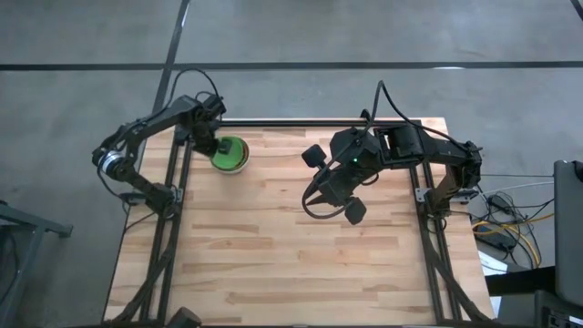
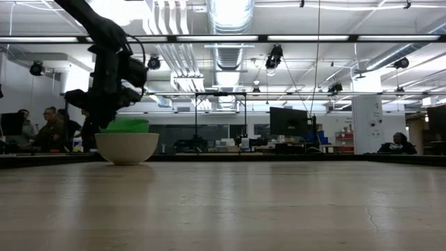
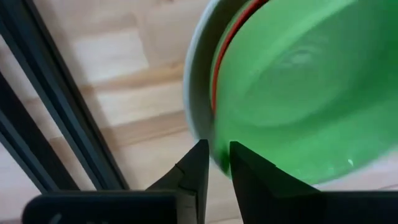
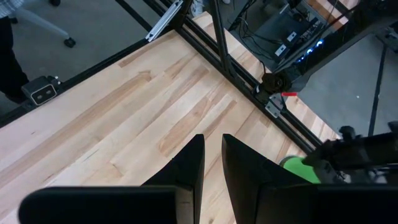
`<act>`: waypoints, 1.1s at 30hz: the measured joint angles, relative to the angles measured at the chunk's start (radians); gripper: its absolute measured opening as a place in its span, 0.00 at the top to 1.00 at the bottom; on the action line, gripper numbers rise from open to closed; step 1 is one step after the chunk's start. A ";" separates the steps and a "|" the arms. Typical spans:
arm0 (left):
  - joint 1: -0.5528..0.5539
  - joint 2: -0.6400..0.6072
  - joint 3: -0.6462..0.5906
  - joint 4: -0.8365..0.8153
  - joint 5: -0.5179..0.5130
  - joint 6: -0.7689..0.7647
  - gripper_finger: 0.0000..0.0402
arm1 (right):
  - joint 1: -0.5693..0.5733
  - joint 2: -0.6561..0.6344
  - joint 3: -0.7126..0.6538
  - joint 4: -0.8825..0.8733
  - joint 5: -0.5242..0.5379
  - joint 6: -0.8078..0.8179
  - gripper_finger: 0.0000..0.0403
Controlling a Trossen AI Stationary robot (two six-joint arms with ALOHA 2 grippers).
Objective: Nest bowls inside each other
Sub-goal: Stack the green bowl on the red bowl
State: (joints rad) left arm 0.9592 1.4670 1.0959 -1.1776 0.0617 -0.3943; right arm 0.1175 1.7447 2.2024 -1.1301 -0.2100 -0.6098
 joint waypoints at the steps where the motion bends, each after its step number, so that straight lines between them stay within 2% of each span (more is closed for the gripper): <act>1: 0.000 0.000 -0.018 0.002 0.001 0.000 0.83 | 0.000 0.000 0.000 0.000 0.000 0.000 0.87; 5: 0.000 0.000 -0.069 0.000 0.006 -0.001 0.83 | 0.000 0.000 0.000 0.000 0.000 -0.003 0.87; 9: 0.001 0.000 -0.065 0.000 0.013 -0.002 0.83 | 0.000 0.000 0.000 0.000 0.000 -0.023 0.87; 25: 0.001 -0.013 0.183 -0.005 0.027 -0.003 0.83 | 0.000 -0.001 0.000 0.000 0.000 -0.027 0.87; 33: 0.000 -0.013 0.173 -0.029 0.027 -0.002 0.83 | 0.000 -0.001 0.000 -0.002 0.000 -0.030 0.87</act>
State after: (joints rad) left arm 0.9596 1.4544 1.2689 -1.2067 0.0891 -0.3965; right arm 0.1173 1.7439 2.2024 -1.1322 -0.2100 -0.6395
